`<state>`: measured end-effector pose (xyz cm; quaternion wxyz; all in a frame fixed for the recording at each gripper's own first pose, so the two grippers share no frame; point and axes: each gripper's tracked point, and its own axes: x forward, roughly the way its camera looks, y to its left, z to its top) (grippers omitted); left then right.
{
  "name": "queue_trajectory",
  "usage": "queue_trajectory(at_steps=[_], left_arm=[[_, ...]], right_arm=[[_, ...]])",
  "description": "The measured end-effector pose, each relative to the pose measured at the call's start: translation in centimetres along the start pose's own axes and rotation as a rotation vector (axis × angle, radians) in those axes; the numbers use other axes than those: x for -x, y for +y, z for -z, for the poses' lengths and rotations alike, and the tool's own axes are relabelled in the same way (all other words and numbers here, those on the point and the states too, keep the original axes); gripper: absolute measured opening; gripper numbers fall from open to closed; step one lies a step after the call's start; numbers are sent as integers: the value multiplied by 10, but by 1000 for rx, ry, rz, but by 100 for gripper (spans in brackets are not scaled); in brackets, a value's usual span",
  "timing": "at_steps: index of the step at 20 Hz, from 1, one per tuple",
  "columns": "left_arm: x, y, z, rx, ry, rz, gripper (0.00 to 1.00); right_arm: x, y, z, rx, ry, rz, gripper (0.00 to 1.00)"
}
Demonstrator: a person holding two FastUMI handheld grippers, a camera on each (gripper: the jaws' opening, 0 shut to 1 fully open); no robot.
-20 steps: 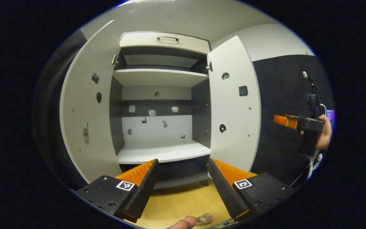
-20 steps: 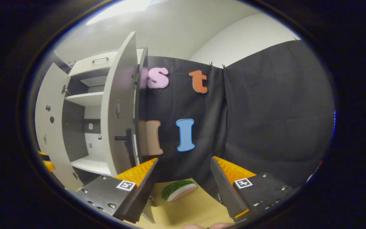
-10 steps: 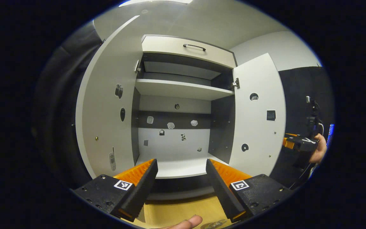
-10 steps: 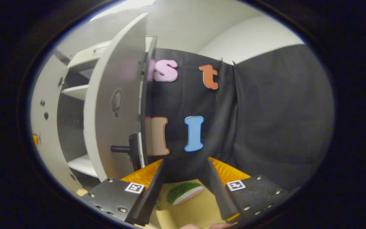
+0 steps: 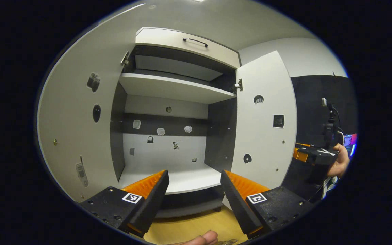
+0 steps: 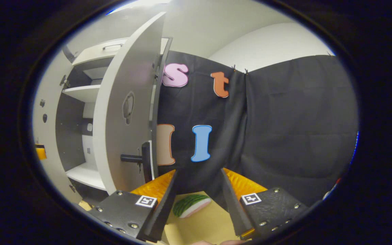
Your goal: Grasp the bottle in the cabinet with the left hand and place it on the coaster, then close the right door with the right hand and the left door with the left hand.
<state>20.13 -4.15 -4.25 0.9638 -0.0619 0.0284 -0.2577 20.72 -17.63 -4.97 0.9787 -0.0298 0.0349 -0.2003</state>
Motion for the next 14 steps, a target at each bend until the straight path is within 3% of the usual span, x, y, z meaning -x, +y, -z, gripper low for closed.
queue_trajectory(at_steps=[4,7,8,12,14], left_arm=[[-6,-8,-13,-57,-26,46,97],[-5,-11,-15,-81,-42,50,96],[-3,-11,-15,-79,-37,48,96],[10,5,-7,-50,-22,-5,97],[21,20,-1,-46,-9,-54,97]], right_arm=[[9,30,0,-27,-1,-38,75],[18,71,11,-23,34,-157,76],[19,82,12,-12,36,-183,71],[25,113,7,-14,5,-251,81],[26,127,10,-47,16,-286,78]])
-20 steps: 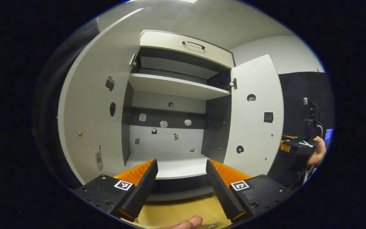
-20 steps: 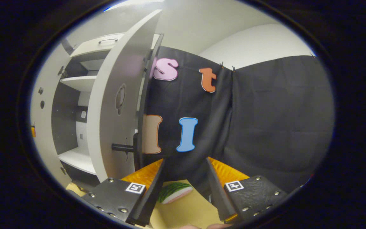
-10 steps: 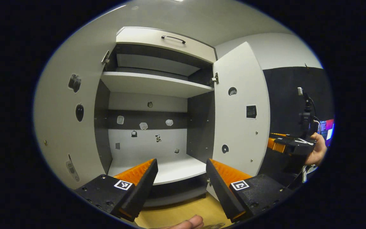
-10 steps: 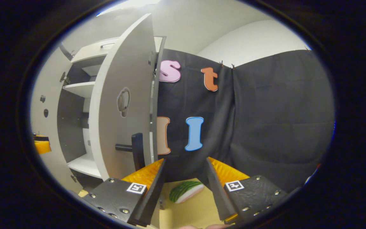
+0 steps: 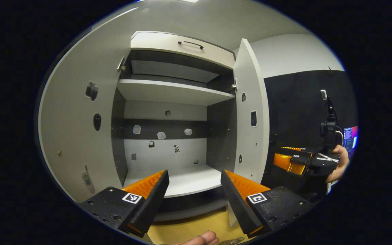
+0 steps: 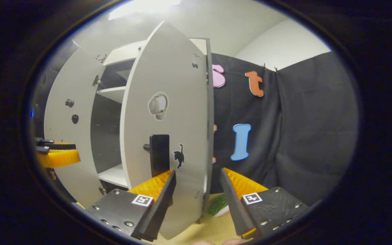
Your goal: Grasp the bottle in the cabinet with the left hand and place it on the coaster, then close the right door with the right hand and the left door with the left hand.
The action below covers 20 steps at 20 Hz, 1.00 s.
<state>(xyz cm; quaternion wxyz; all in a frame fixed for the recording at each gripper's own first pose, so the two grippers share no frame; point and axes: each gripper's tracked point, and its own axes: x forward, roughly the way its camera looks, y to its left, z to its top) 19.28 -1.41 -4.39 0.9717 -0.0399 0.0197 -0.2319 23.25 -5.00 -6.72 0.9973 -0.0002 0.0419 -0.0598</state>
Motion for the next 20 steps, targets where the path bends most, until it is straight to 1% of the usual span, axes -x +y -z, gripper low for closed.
queue_trajectory(at_steps=[1,2,6,8,9,10,12,15,17,18,20], left_arm=[[8,7,3,-3,11,-27,97],[17,14,4,-4,14,-60,97],[58,45,3,2,24,-197,96],[72,62,8,23,38,-248,96],[78,70,12,33,48,-266,96],[82,82,17,37,56,-288,96],[90,108,26,50,72,-331,96],[97,154,41,78,102,-400,96],[116,188,51,92,123,-451,96],[136,202,59,99,128,-485,97],[158,232,65,119,141,-547,96]], right_arm=[[0,7,1,-12,4,-16,79],[-2,13,0,-20,7,-30,84],[7,33,-2,-23,11,-82,84],[19,36,-4,-17,9,-86,97],[26,34,-2,-16,16,-79,99],[32,30,0,-12,26,-69,97],[48,24,3,4,40,-60,99],[76,14,2,27,25,-64,99],[95,9,5,41,25,-65,99],[103,9,7,47,31,-72,97],[118,8,9,69,35,-80,97]])
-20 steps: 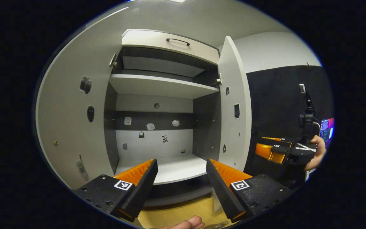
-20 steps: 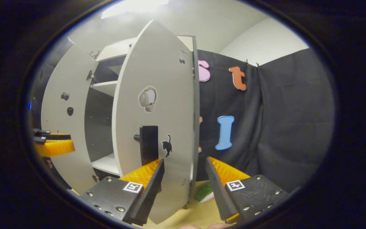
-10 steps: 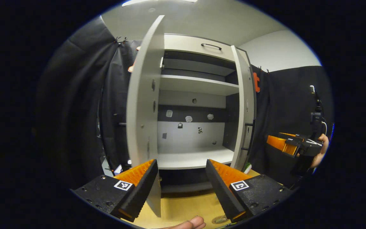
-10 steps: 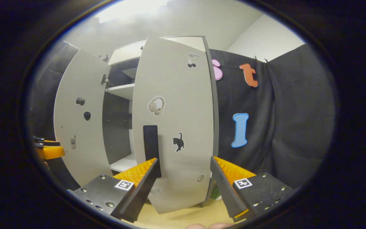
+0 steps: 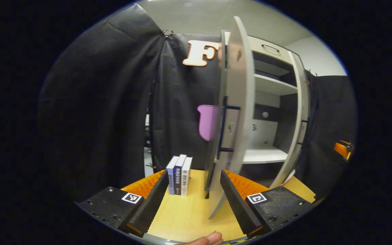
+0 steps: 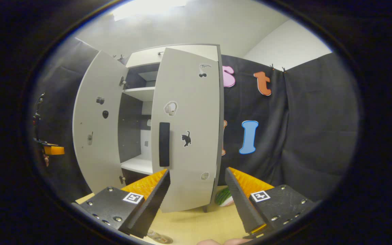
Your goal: Grasp the bottle in the cabinet with the left hand and place it on the coaster, then close the right door with the right hand and the left door with the left hand.
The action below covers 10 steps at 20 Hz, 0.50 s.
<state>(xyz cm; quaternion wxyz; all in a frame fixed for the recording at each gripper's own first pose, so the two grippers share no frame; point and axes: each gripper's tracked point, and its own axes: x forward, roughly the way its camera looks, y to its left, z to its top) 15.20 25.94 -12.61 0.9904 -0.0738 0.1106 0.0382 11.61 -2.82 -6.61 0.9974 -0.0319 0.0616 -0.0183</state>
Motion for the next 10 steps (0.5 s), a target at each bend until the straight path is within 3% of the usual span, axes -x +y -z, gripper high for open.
queue_trajectory(at_steps=[5,6,10], left_arm=[[-24,42,-5,-9,-1,-26,93],[-30,46,-8,-20,-2,-28,97],[-51,34,-48,-105,-65,-29,98]], right_arm=[[15,9,-5,-6,-21,-42,99],[15,7,-10,-12,-30,-43,99],[19,2,-29,-74,-58,-48,98]])
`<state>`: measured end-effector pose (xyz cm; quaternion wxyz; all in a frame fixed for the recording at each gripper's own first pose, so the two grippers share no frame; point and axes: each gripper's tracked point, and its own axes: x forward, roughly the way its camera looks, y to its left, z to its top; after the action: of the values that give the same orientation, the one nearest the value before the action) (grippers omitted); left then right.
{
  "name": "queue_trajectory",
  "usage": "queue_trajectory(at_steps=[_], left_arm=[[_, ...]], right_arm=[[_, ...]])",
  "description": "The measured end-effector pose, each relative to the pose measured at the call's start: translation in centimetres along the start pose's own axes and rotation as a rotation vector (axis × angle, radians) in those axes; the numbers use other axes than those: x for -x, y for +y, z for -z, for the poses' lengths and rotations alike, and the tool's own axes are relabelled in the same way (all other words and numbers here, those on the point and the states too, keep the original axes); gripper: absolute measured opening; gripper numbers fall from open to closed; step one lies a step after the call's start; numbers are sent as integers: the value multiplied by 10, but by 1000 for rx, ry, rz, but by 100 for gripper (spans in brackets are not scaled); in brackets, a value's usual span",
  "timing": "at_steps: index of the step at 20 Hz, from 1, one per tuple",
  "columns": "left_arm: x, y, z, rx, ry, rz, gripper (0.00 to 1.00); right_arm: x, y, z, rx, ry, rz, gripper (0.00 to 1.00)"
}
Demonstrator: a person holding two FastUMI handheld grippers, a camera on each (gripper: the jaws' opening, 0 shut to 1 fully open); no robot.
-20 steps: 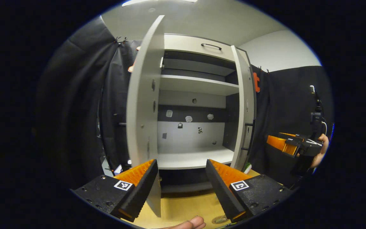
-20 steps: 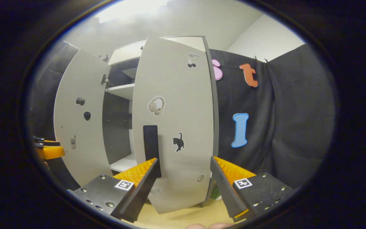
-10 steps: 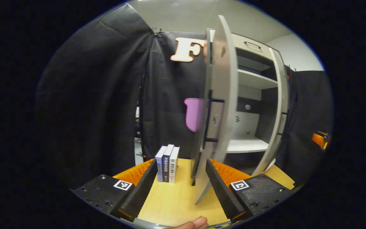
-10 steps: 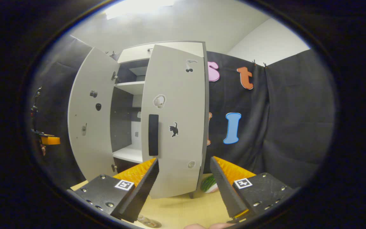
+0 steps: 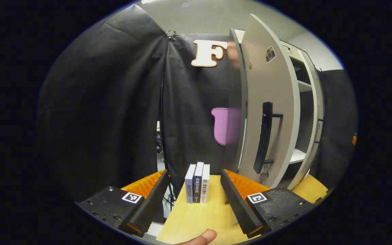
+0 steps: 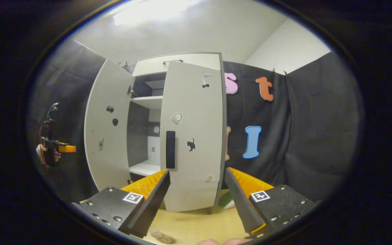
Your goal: Grasp the bottle in the cabinet with the left hand and place it on the coaster, then close the right door with the right hand and the left door with the left hand.
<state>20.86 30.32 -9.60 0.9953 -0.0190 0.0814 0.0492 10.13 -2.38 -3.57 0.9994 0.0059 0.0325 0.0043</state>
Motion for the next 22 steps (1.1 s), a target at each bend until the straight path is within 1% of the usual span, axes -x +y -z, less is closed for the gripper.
queue_trajectory(at_steps=[2,3,4,5,6,7,8,9,10,11,12,14,15,17,19,20,21,22], left_arm=[[-12,-14,-20,6,-29,17,96],[-18,-23,-26,14,-36,33,94],[-25,-31,-30,19,-43,48,97],[-30,-39,-31,17,-41,61,93],[-33,-56,-28,35,-33,105,94],[-28,-66,-28,36,-12,108,94],[-30,-73,-31,-2,-29,104,87],[-24,-75,-36,-38,-33,107,86],[-24,-81,-36,-78,-37,107,91],[-24,-86,-37,-98,-50,106,87],[-26,-92,-38,-108,-57,103,88],[-26,-101,-35,-97,-58,109,88],[-27,-104,-34,-72,-48,120,87],[-35,-115,-34,-24,-24,147,88],[-33,-124,-40,-32,-31,141,87],[-22,-128,-41,-48,-44,128,88],[-17,-129,-41,-58,-53,118,88],[-17,-128,-40,-62,-57,110,88]], right_arm=[[0,-8,-5,-15,-9,7,97],[0,-12,-4,-18,-11,14,97],[0,-17,-3,-23,-8,27,97],[1,-21,0,-30,0,39,97],[0,-25,3,-38,9,49,97],[1,-28,7,-42,14,58,99],[1,-30,10,-46,18,67,97],[2,-32,15,-51,24,69,99],[2,-34,20,-56,34,75,97],[2,-36,25,-62,45,81,99],[2,-38,28,-67,54,84,99],[5,-37,28,-70,51,78,99],[6,-39,28,-71,44,77,99],[6,-40,29,-86,33,75,99],[5,-43,30,-113,28,81,97],[4,-44,30,-124,29,88,100],[5,-45,29,-133,29,88,100],[6,-46,28,-138,26,86,97]])
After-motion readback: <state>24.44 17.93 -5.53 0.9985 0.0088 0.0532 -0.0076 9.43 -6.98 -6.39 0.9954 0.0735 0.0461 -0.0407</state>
